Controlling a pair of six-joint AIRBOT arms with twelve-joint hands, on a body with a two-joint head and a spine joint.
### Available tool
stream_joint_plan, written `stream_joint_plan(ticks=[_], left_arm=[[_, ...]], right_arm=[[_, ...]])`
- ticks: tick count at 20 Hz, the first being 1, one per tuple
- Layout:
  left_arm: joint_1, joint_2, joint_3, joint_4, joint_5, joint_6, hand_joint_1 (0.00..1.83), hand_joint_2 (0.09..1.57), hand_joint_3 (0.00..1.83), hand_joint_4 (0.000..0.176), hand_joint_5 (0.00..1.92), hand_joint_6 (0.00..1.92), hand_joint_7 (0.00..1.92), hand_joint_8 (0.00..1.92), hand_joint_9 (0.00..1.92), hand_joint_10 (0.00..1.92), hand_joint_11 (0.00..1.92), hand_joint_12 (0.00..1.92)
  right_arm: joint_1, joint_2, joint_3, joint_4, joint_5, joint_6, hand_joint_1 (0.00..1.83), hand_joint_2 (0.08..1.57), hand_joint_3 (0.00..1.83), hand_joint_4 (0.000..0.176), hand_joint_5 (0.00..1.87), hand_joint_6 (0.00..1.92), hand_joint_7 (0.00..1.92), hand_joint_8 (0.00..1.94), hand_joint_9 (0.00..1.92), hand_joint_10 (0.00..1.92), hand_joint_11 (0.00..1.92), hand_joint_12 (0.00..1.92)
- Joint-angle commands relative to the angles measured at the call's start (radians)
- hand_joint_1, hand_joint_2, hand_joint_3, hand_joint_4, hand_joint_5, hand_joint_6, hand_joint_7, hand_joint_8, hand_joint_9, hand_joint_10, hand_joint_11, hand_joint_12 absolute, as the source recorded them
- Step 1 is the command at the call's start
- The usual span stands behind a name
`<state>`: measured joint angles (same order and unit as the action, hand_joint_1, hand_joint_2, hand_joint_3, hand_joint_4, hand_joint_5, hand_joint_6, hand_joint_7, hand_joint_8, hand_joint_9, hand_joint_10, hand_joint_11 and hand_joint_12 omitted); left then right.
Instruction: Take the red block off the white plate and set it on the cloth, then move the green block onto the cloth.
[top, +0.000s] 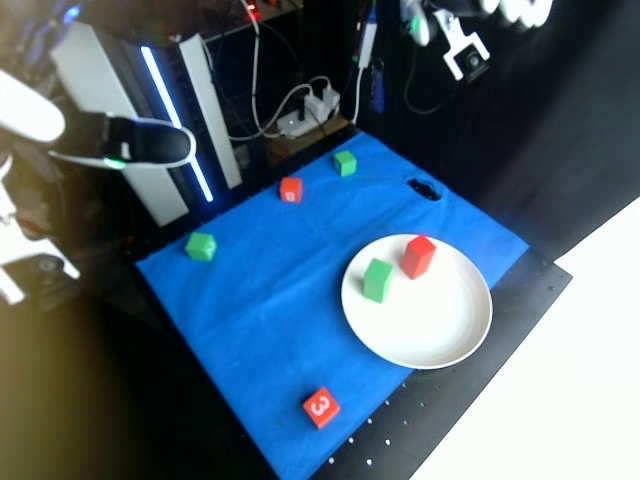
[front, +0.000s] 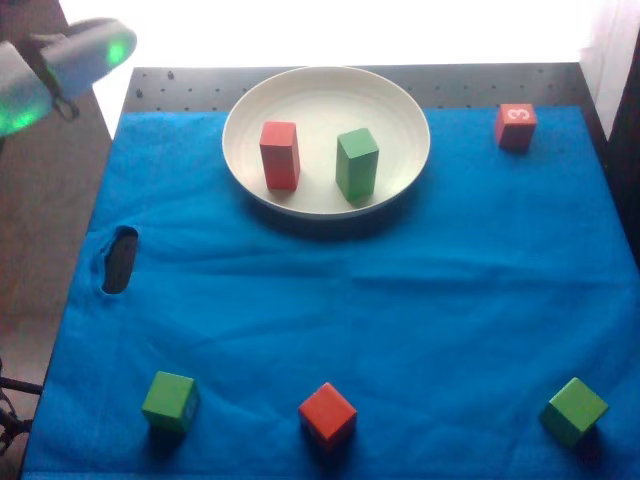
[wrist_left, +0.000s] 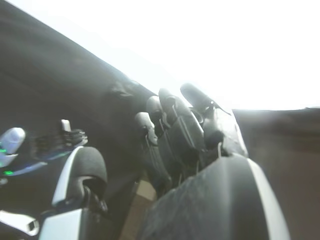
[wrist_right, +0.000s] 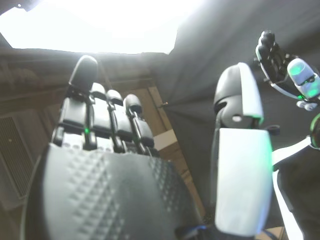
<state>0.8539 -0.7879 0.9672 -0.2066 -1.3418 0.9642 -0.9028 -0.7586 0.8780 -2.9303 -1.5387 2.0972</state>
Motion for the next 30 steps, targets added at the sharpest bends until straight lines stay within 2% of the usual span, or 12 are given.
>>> stream_joint_plan(ticks=[1, 3, 7, 8, 9, 11, 13, 18, 20, 22, 26, 30], left_arm=[[-0.021, -0.004, 0.010, 0.003, -0.040, -0.001, 0.86, 1.08, 0.00, 0.000, 0.59, 0.00, 0.59, 0.00, 0.60, 0.00, 0.48, 0.41], [-0.054, -0.013, 0.027, 0.030, 0.055, 0.007, 0.83, 1.08, 0.00, 0.000, 0.59, 0.00, 0.58, 0.00, 0.58, 0.00, 0.45, 0.40], [-0.171, -0.065, 0.065, 0.081, 0.286, 0.103, 0.62, 1.03, 0.00, 0.072, 0.48, 0.00, 0.48, 0.00, 0.45, 0.00, 0.25, 0.33], [-0.218, -0.096, 0.088, 0.101, 0.372, 0.133, 0.62, 0.98, 0.01, 0.129, 0.45, 0.00, 0.45, 0.00, 0.42, 0.00, 0.18, 0.40], [-0.269, -0.136, 0.128, 0.132, 0.467, 0.135, 0.60, 1.02, 0.00, 0.144, 0.39, 0.00, 0.40, 0.00, 0.37, 0.00, 0.11, 0.46], [-0.333, -0.180, 0.173, 0.172, 0.574, 0.135, 0.67, 0.99, 0.00, 0.080, 0.46, 0.00, 0.49, 0.00, 0.47, 0.01, 0.14, 0.73], [-0.360, -0.224, 0.216, 0.197, 0.677, 0.135, 0.67, 0.95, 0.00, 0.064, 0.45, 0.00, 0.50, 0.00, 0.49, 0.01, 0.01, 1.24], [-0.402, -0.320, 0.320, 0.247, 0.870, 0.136, 0.93, 0.88, 0.00, 0.000, 0.49, 0.01, 0.59, 0.02, 0.53, 0.24, 0.00, 1.53], [-0.405, -0.354, 0.356, 0.252, 0.916, 0.136, 0.95, 0.87, 0.00, 0.003, 0.50, 0.00, 0.59, 0.01, 0.29, 0.79, 0.00, 1.59], [-0.410, -0.382, 0.382, 0.262, 0.948, 0.137, 1.00, 0.89, 0.00, 0.000, 0.53, 0.01, 0.62, 0.02, 0.27, 1.03, 0.08, 1.65], [-0.420, -0.435, 0.434, 0.273, 0.993, 0.137, 1.04, 0.91, 0.01, 0.000, 0.58, 0.02, 0.61, 0.02, 0.33, 1.03, 0.29, 1.58], [-0.420, -0.469, 0.469, 0.273, 1.015, 0.136, 1.01, 0.94, 0.01, 0.000, 0.60, 0.02, 0.64, 0.04, 0.33, 1.03, 0.20, 1.62]], right_arm=[[0.008, -0.004, 0.004, -0.017, -0.037, 0.004, 1.09, 1.24, 0.00, 0.000, 0.37, 1.22, 0.43, 1.19, 0.40, 1.42, 0.38, 1.90], [0.020, -0.010, 0.007, -0.035, 0.027, 0.004, 1.06, 1.19, 0.00, 0.000, 0.31, 1.23, 0.38, 1.35, 0.39, 1.58, 0.40, 1.92], [0.039, -0.036, 0.012, -0.076, 0.116, 0.004, 0.96, 1.00, 0.00, 0.000, 0.37, 0.88, 0.41, 0.95, 0.34, 1.26, 0.27, 1.80], [0.039, -0.041, 0.013, -0.076, 0.123, 0.004, 0.94, 1.04, 0.00, 0.000, 0.34, 0.90, 0.34, 1.01, 0.29, 1.32, 0.25, 1.80], [0.039, -0.047, 0.015, -0.076, 0.127, 0.004, 0.96, 1.05, 0.00, 0.000, 0.31, 0.96, 0.29, 1.09, 0.24, 1.38, 0.20, 1.86], [0.039, -0.053, 0.019, -0.076, 0.128, 0.004, 0.87, 1.13, 0.00, 0.000, 0.28, 1.09, 0.30, 1.23, 0.25, 1.46, 0.19, 1.92], [0.039, -0.058, 0.022, -0.074, 0.128, 0.004, 0.86, 1.20, 0.00, 0.000, 0.25, 1.21, 0.29, 1.38, 0.23, 1.59, 0.20, 1.92], [0.039, -0.066, 0.027, -0.073, 0.128, 0.004, 0.97, 1.29, 0.00, 0.000, 0.16, 1.24, 0.21, 1.37, 0.15, 1.60, 0.09, 1.92], [0.039, -0.070, 0.030, -0.072, 0.128, 0.004, 0.96, 1.29, 0.00, 0.000, 0.15, 1.23, 0.21, 1.36, 0.16, 1.58, 0.10, 1.92], [0.039, -0.071, 0.031, -0.071, 0.128, 0.004, 0.92, 1.28, 0.00, 0.000, 0.16, 1.21, 0.25, 1.34, 0.19, 1.55, 0.11, 1.92], [0.039, -0.072, 0.035, -0.067, 0.128, 0.004, 0.97, 1.30, 0.00, 0.000, 0.20, 1.15, 0.23, 1.31, 0.20, 1.56, 0.13, 1.92], [0.039, -0.075, 0.035, -0.066, 0.128, 0.004, 0.95, 1.30, 0.00, 0.000, 0.30, 1.06, 0.29, 1.24, 0.27, 1.51, 0.28, 1.89]])
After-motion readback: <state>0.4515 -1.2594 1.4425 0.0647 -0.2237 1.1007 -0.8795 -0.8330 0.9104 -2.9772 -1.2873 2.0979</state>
